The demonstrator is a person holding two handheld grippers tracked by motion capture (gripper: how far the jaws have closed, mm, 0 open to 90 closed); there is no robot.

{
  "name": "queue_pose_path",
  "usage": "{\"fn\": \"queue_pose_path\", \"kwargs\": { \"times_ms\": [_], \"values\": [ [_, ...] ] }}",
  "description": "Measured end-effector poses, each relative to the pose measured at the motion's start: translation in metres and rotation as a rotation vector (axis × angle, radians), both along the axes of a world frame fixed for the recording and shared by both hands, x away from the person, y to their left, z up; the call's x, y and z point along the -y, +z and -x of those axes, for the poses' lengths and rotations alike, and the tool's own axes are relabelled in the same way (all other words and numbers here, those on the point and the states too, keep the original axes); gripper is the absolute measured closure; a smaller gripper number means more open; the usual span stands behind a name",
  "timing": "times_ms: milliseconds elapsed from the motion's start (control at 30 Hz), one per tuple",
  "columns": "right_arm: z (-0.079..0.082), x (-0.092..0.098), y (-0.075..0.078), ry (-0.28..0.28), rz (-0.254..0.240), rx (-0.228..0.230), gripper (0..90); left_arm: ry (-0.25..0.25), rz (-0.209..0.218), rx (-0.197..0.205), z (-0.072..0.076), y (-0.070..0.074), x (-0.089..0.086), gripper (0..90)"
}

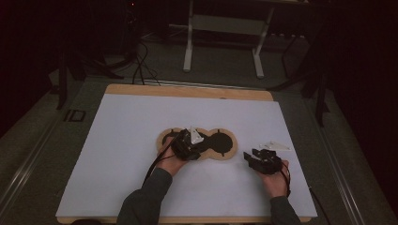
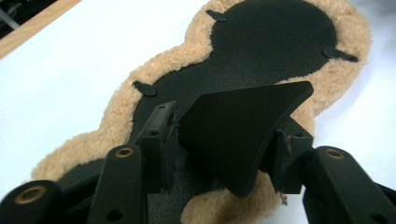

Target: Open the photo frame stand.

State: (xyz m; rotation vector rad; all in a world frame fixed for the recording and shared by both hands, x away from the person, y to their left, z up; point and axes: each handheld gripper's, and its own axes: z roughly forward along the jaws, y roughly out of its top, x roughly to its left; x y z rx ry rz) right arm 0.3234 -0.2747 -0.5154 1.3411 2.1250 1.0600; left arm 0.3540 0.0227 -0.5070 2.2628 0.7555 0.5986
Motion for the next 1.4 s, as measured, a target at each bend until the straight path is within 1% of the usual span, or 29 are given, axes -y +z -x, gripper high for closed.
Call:
{"fn": "queue_pose_path", "kwargs": {
  "times_ms": [67,300,333,467,533,567,867,1067,1233,1267,1400],
  "values": [
    [0.0,0.0,0.0,0.0,-0.001,-0.002,55.4,-0.009,-0.024,0.011,0.0,0.0,0.003,53.4],
    [0.0,0.0,0.0,0.002,-0.002,-0.004,55.3,-0.023,-0.035,0.018,-0.002,0.0,0.005,56.8],
    [0.0,0.0,0.0,0.002,-0.002,-0.005,55.3,-0.025,-0.042,0.022,-0.002,0.001,0.005,57.9],
    [0.0,-0.001,0.0,0.007,-0.004,-0.006,54.9,-0.038,-0.087,0.055,0.0,0.004,0.008,64.3],
    [0.0,-0.001,0.0,0.007,-0.005,-0.005,54.9,-0.039,-0.095,0.061,0.0,0.004,0.009,67.2],
    [0.0,0.0,0.0,0.006,-0.008,-0.006,54.7,-0.041,-0.1,0.077,0.001,0.006,0.009,69.0],
    [0.0,-0.001,0.001,0.015,-0.023,-0.008,53.7,-0.053,-0.096,0.091,0.003,0.008,0.004,71.9],
    [0.0,-0.002,0.002,0.027,-0.056,-0.015,52.2,-0.056,-0.095,0.103,0.005,0.008,0.002,72.5],
    [0.0,-0.004,0.003,0.035,-0.062,-0.015,50.3,-0.052,-0.072,0.113,0.007,0.008,-0.002,73.0],
    [0.0,-0.004,0.004,0.037,-0.065,-0.015,50.2,-0.055,-0.062,0.116,0.007,0.008,-0.003,73.0],
    [0.0,-0.005,0.005,0.042,-0.094,-0.019,49.5,-0.054,-0.039,0.117,0.008,0.009,-0.007,73.2]
  ]
}}
